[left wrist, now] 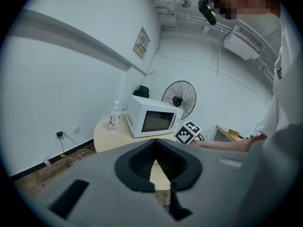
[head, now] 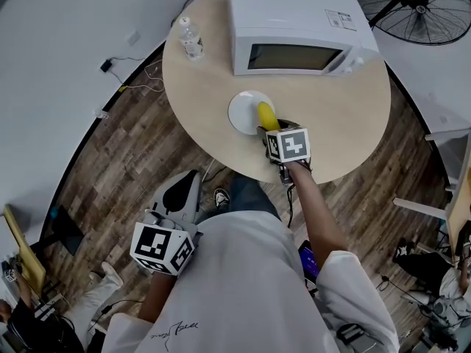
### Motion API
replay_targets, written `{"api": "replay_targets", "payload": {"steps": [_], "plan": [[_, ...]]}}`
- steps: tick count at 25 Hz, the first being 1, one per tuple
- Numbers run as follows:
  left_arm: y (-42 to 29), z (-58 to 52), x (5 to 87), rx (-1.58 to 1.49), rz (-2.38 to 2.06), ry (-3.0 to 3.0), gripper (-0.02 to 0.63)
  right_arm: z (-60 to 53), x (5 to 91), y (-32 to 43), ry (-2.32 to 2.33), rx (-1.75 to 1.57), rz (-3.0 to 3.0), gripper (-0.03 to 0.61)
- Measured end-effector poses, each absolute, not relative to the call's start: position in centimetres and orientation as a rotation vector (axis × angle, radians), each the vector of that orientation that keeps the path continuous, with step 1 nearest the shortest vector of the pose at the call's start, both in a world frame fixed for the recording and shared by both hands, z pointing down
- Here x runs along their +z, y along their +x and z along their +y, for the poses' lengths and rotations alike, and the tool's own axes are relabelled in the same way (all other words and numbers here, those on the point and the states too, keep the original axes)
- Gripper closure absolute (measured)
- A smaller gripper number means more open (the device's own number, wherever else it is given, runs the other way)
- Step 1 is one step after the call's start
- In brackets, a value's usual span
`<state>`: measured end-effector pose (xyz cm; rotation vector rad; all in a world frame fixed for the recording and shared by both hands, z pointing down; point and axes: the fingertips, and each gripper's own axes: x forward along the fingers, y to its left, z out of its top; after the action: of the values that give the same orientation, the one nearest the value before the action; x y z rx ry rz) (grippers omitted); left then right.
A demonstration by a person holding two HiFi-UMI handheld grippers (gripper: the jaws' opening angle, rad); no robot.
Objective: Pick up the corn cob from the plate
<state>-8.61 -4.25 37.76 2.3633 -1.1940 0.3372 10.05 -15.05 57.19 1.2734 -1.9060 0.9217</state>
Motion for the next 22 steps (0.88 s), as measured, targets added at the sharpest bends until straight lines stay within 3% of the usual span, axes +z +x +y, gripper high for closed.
{"api": "replay_targets", "payload": {"steps": [22], "plan": [[-7.7,-4.0,36.2,0.222,-1.166,2.362,0.617,-12.4,53.9,10.5,1.335,0.964,-2.003,0.307]]}}
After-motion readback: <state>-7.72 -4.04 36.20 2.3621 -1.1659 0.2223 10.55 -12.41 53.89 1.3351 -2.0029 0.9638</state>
